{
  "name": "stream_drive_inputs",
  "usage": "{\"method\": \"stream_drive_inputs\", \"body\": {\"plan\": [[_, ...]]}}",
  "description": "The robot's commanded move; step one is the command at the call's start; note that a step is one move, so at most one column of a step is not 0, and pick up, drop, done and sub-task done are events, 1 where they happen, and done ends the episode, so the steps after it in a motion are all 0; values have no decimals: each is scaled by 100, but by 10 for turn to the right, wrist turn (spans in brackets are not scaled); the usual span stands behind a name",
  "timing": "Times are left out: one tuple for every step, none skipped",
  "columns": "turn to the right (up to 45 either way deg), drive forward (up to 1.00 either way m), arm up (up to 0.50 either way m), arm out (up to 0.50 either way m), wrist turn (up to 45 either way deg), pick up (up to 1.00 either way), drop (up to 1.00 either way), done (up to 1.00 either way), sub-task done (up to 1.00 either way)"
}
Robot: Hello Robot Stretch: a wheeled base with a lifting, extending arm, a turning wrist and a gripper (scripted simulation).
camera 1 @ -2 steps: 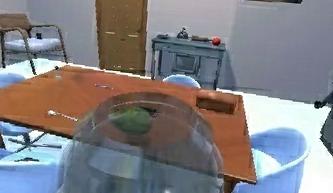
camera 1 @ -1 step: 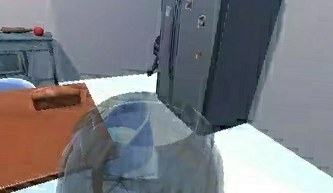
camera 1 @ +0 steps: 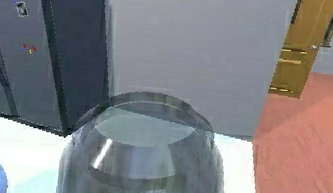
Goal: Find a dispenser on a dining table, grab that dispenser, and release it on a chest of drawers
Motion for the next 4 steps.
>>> {"method": "stream_drive_inputs", "body": {"plan": [[0,35,0,0,0,0,0,0,0],[270,0,0,0,0,0,0,0,0],[0,55,0,0,0,0,0,0,0],[330,0,0,0,0,0,0,0,0]]}}
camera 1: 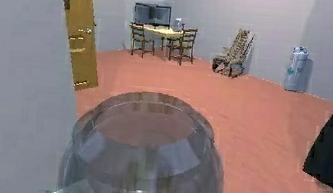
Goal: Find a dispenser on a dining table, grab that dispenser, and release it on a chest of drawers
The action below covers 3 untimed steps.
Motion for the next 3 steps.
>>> {"method": "stream_drive_inputs", "body": {"plan": [[0,100,0,0,0,0,0,0,0],[30,0,0,0,0,0,0,0,0],[0,55,0,0,0,0,0,0,0]]}}
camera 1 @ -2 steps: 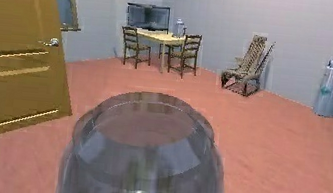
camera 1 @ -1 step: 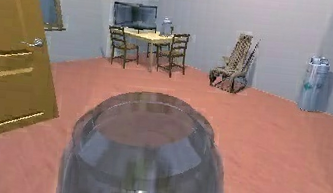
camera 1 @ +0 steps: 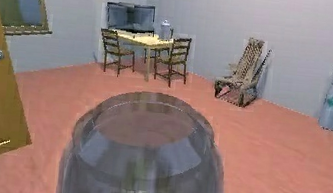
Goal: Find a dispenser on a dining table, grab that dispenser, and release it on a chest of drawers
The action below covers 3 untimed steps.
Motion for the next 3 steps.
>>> {"method": "stream_drive_inputs", "body": {"plan": [[-390,0,0,0,0,0,0,0,0],[0,10,0,0,0,0,0,0,0],[-180,0,0,0,0,0,0,0,0]]}}
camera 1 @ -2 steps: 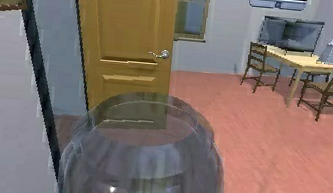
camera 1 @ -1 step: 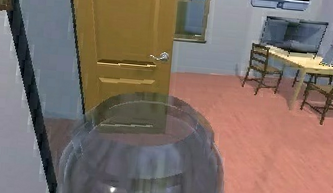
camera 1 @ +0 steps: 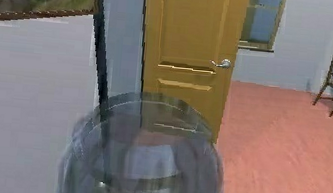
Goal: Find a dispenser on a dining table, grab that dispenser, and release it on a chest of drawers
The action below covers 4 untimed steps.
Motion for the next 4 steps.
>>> {"method": "stream_drive_inputs", "body": {"plan": [[0,100,0,0,0,0,0,0,0],[-30,0,0,0,0,0,0,0,0],[0,50,0,0,0,0,0,0,0],[-450,0,0,0,0,0,0,0,0]]}}
